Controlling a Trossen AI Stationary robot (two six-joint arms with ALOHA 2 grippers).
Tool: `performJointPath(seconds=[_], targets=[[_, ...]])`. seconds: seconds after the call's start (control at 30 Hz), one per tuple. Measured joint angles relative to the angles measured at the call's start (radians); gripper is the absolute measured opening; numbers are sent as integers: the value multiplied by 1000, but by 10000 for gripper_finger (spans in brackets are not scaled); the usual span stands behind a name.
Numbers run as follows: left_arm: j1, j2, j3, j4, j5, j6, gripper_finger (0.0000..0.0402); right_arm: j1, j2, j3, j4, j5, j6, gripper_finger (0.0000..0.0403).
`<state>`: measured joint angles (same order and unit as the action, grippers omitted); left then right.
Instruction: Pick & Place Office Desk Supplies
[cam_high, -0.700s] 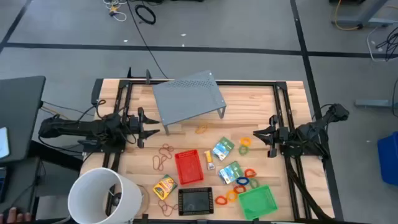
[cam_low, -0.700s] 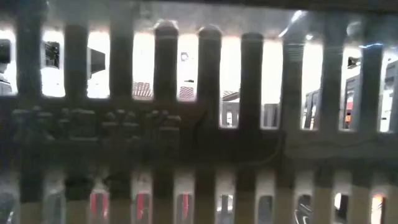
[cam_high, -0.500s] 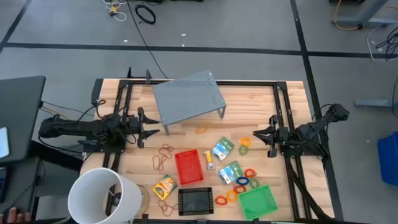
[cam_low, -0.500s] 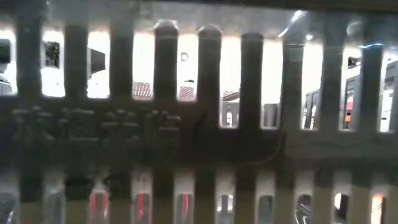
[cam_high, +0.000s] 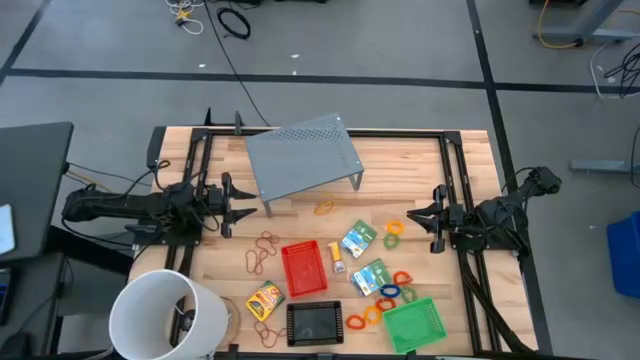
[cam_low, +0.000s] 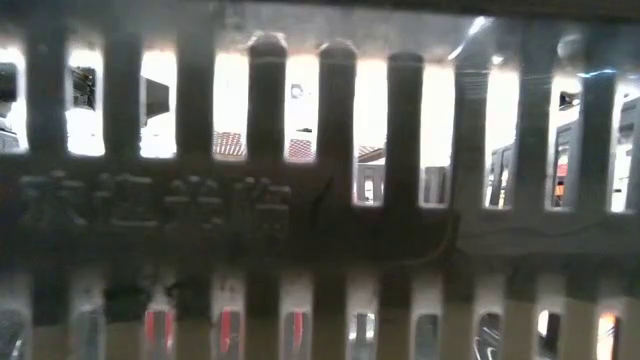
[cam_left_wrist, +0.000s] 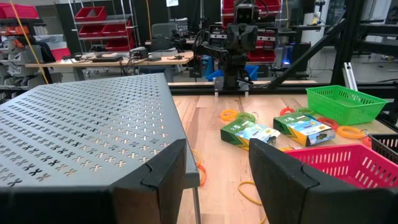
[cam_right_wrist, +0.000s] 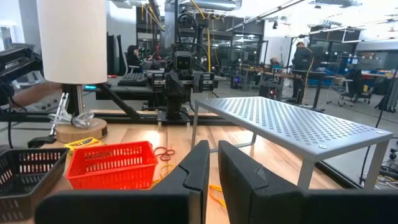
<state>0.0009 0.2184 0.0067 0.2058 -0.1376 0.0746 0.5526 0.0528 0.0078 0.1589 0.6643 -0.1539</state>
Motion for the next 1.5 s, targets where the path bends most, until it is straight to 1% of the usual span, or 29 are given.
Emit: performJointPath(seconds=[0.97, 1.1, 1.17, 1.37, 1.5], targets=[[0, 0, 0, 0, 0, -8, 182, 0, 0, 0, 0, 0, 0, 41], [0, 0, 0, 6, -15, -12, 182, 0, 0, 0, 0, 0, 0, 41], [0, 0, 0, 6, -15, -30, 182, 0, 0, 0, 0, 0, 5, 41], [0, 0, 0, 20, -26, -99, 182, 0, 0, 0, 1, 0, 104, 41], [0, 0, 0, 27, -41, -120, 182, 0, 0, 0, 7, 0, 105, 41]])
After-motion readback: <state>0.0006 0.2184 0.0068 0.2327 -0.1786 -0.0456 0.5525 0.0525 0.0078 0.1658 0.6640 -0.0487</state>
